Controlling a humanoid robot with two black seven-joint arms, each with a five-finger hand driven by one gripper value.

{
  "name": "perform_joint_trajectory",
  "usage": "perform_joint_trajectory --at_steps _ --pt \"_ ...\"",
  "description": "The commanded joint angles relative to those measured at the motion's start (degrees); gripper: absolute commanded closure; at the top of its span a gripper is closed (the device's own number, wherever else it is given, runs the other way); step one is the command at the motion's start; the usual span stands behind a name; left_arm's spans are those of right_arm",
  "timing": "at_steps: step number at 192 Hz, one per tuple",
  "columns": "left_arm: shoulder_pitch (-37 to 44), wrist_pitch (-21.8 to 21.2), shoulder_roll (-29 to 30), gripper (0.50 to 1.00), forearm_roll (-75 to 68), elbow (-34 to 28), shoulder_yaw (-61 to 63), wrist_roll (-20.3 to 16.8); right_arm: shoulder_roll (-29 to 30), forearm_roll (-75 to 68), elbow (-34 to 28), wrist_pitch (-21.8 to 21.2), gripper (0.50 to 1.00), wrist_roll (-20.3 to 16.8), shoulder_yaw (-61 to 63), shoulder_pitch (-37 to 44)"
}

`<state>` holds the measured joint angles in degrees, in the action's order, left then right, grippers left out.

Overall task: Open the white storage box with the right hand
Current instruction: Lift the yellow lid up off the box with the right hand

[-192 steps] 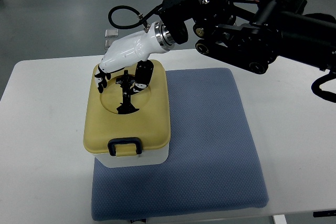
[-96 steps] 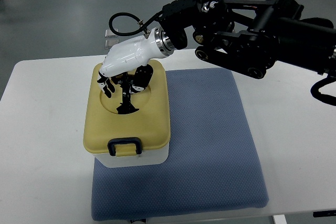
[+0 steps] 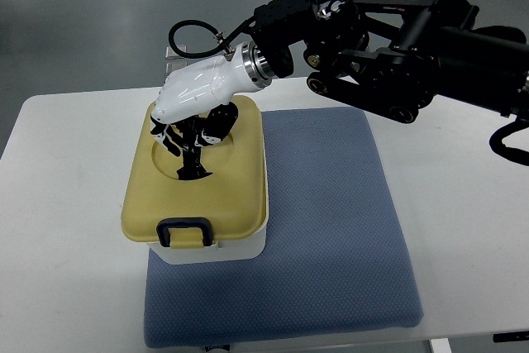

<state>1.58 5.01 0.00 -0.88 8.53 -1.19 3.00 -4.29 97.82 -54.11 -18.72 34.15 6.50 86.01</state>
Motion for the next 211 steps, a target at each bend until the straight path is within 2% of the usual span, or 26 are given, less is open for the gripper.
perform_joint_trajectory --at_steps 1,62,84,154,211 --pt "0.0 0.0 0.0 0.500 0.0 0.0 0.1 0.0 -0.1 0.0 -0.1 0.5 1.000 0.1 0.1 0.3" --pt "0.0 0.1 0.0 0.500 0.0 0.0 0.0 0.0 -1.4 -0.1 -0.3 2.5 1.000 0.9 1.2 1.8" --pt "0.0 0.0 0.0 0.500 0.0 0.0 0.1 0.0 -2.8 -0.2 -0.5 4.5 1.000 0.9 2.5 2.8" --pt "0.0 0.1 0.0 0.500 0.0 0.0 0.0 0.0 -11.7 -1.0 -0.4 7.5 1.000 0.9 4.2 6.6" --pt "0.0 0.0 0.0 0.500 0.0 0.0 0.0 0.0 -17.9 -1.1 -0.3 7.2 1.000 0.9 4.0 7.2"
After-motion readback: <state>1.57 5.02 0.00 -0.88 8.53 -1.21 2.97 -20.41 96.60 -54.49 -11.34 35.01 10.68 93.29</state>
